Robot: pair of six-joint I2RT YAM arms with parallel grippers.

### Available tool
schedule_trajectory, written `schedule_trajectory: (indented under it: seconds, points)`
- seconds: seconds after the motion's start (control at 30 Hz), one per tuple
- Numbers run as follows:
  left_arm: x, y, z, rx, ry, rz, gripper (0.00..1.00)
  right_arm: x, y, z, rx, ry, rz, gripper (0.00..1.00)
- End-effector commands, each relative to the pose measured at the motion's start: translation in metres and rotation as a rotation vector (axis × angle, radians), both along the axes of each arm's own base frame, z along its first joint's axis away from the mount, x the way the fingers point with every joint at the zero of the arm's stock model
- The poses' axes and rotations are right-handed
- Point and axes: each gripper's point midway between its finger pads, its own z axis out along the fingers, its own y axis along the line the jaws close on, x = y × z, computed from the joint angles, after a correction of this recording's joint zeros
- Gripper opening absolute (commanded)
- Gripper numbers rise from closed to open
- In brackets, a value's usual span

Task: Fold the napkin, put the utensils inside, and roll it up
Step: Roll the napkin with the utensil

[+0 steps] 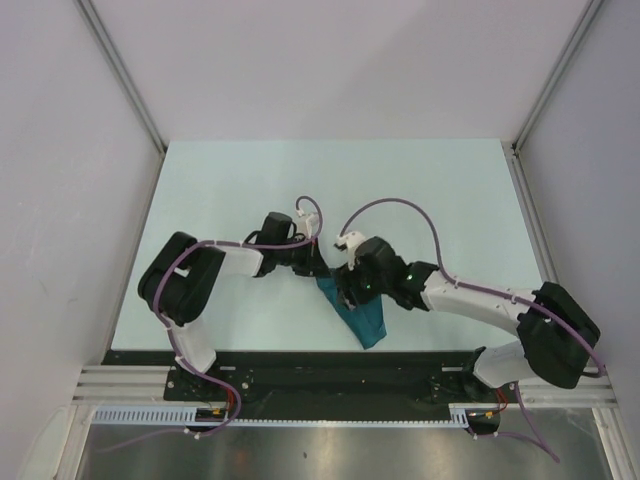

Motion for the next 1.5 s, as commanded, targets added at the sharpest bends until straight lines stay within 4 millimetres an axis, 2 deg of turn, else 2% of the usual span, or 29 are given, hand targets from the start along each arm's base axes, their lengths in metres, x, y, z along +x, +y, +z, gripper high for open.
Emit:
schedule_trajectory:
  seconds: [0.0,0.03,0.07,0.13,0.17,0.37,0.47,0.73,0.83,0.97,1.1,1.13,1.23,1.3,1.33,1.37,1.4,1.47]
  points:
    - [0.005,-0.003,-0.002,0.029,0.002,0.008,0.00,0.015,-0.008,0.014,-0.214,-0.293,-0.096,0.66]
    - [0.006,-0.003,-0.002,0.029,0.004,0.009,0.00,0.007,0.002,0.016,-0.216,-0.326,-0.070,0.66]
    - [0.006,-0.003,-0.002,0.030,0.008,0.009,0.00,0.009,0.000,0.014,-0.259,-0.369,-0.074,0.65]
    - [0.006,-0.003,-0.001,0.035,0.013,0.014,0.00,-0.001,0.013,0.015,-0.275,-0.417,-0.029,0.65]
    - [0.006,-0.003,-0.001,0.036,0.015,0.014,0.00,0.000,0.014,0.015,-0.300,-0.444,-0.024,0.65]
    - [0.006,-0.002,-0.002,0.040,0.024,0.019,0.00,-0.011,0.033,-0.007,-0.384,-0.468,0.061,0.62]
    - [0.006,-0.002,-0.002,0.041,0.028,0.020,0.00,-0.013,0.035,-0.019,-0.413,-0.455,0.081,0.61]
    - [0.010,-0.006,0.004,0.022,0.022,0.016,0.02,-0.013,0.020,-0.044,-0.495,-0.410,0.073,0.60]
    - [0.013,-0.009,0.008,0.012,0.018,0.019,0.14,-0.012,0.013,-0.052,-0.513,-0.384,0.055,0.60]
    - [0.020,-0.009,0.016,0.006,0.003,0.043,0.40,-0.010,0.001,-0.063,-0.542,-0.342,0.017,0.60]
    - [0.030,-0.006,0.025,-0.004,-0.020,0.079,0.56,-0.011,-0.007,-0.068,-0.536,-0.289,-0.017,0.57]
    - [0.033,-0.003,0.025,0.002,-0.019,0.100,0.63,-0.010,-0.009,-0.069,-0.525,-0.272,-0.025,0.56]
    - [0.043,0.008,0.028,0.003,-0.025,0.153,0.72,-0.014,-0.011,-0.071,-0.458,-0.206,-0.033,0.47]
    - [0.050,0.021,0.028,0.008,-0.022,0.199,0.74,-0.017,-0.003,-0.065,-0.363,-0.156,-0.023,0.44]
    - [0.053,0.027,0.026,0.015,-0.019,0.227,0.76,-0.021,-0.007,-0.069,-0.344,-0.129,-0.017,0.40]
    - [0.056,0.032,0.027,0.011,-0.018,0.247,0.77,-0.014,-0.007,-0.066,-0.293,-0.115,-0.044,0.39]
    - [0.057,0.041,0.023,0.013,-0.007,0.273,0.77,-0.019,-0.001,-0.058,-0.225,-0.084,-0.018,0.38]
    - [0.058,0.050,0.023,-0.002,-0.009,0.301,0.78,-0.020,-0.002,-0.056,-0.134,-0.016,-0.008,0.37]
